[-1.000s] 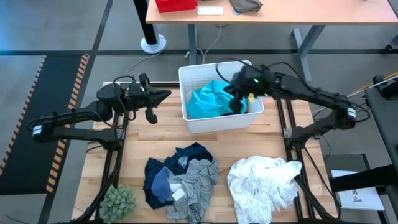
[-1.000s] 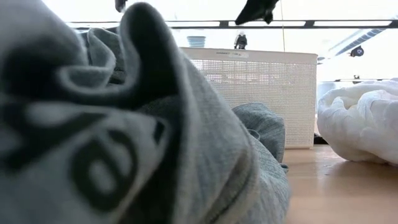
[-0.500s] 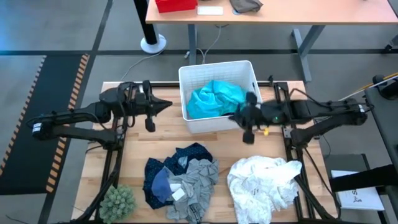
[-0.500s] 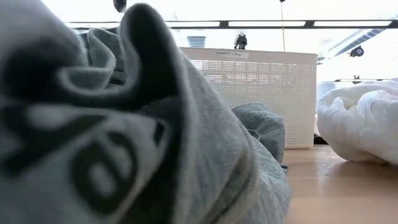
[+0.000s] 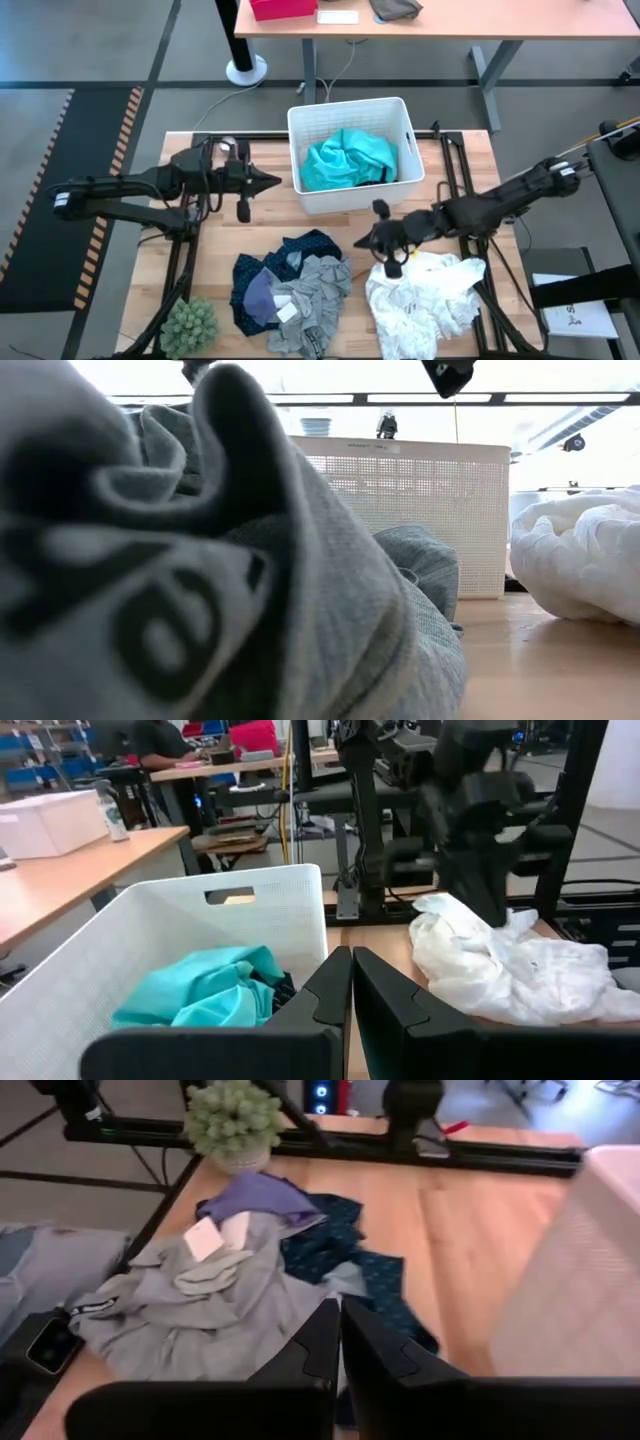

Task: Sort clothes
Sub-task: Put the gray sock in the bin, then put the gray shirt in the bin

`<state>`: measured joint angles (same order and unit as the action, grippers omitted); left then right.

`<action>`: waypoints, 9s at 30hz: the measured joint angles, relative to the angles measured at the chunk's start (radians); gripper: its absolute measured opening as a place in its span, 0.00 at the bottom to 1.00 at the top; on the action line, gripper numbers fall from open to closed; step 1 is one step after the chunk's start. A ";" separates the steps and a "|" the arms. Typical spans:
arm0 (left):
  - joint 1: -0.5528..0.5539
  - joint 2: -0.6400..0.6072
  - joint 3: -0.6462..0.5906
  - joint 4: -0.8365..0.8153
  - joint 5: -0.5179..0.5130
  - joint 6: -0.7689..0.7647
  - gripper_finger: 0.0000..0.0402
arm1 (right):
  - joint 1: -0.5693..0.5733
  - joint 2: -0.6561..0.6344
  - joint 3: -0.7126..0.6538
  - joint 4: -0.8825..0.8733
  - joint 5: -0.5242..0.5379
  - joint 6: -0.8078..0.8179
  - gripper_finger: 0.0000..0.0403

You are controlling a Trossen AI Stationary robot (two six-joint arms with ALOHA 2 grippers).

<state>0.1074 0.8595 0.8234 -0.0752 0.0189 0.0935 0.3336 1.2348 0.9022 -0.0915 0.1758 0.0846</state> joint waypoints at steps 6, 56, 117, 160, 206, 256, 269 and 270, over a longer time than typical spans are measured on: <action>-0.002 0.031 0.000 0.007 0.000 -0.001 0.00 | 0.053 0.119 0.012 0.051 -0.001 0.055 0.12; -0.001 0.108 -0.002 0.082 -0.036 0.071 0.00 | -0.039 0.857 0.701 -0.202 -0.468 0.137 0.65; -0.001 0.107 -0.001 0.217 -0.064 0.043 0.00 | -0.128 0.201 0.699 -0.313 0.168 -0.261 0.00; -0.001 0.109 -0.001 0.199 -0.070 0.023 0.00 | -0.783 0.413 0.712 -0.607 -0.054 -0.120 0.38; -0.001 0.104 -0.001 0.191 -0.090 0.059 0.00 | -0.013 0.694 0.617 -0.368 -0.229 0.051 0.86; -0.001 0.091 -0.001 0.146 -0.134 0.063 0.00 | -0.082 0.681 0.923 -0.591 -0.204 -0.063 0.02; -0.001 0.075 -0.001 0.153 -0.135 0.062 0.00 | -0.067 0.458 0.923 -0.637 -0.148 -0.084 0.02; -0.001 0.074 -0.001 0.153 -0.135 0.062 0.00 | -0.067 0.447 0.923 -0.637 -0.147 -0.086 0.02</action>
<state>0.1064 0.9337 0.8223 0.0780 -0.1162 0.1557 0.2661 1.6816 1.8256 -0.7287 0.0284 -0.0016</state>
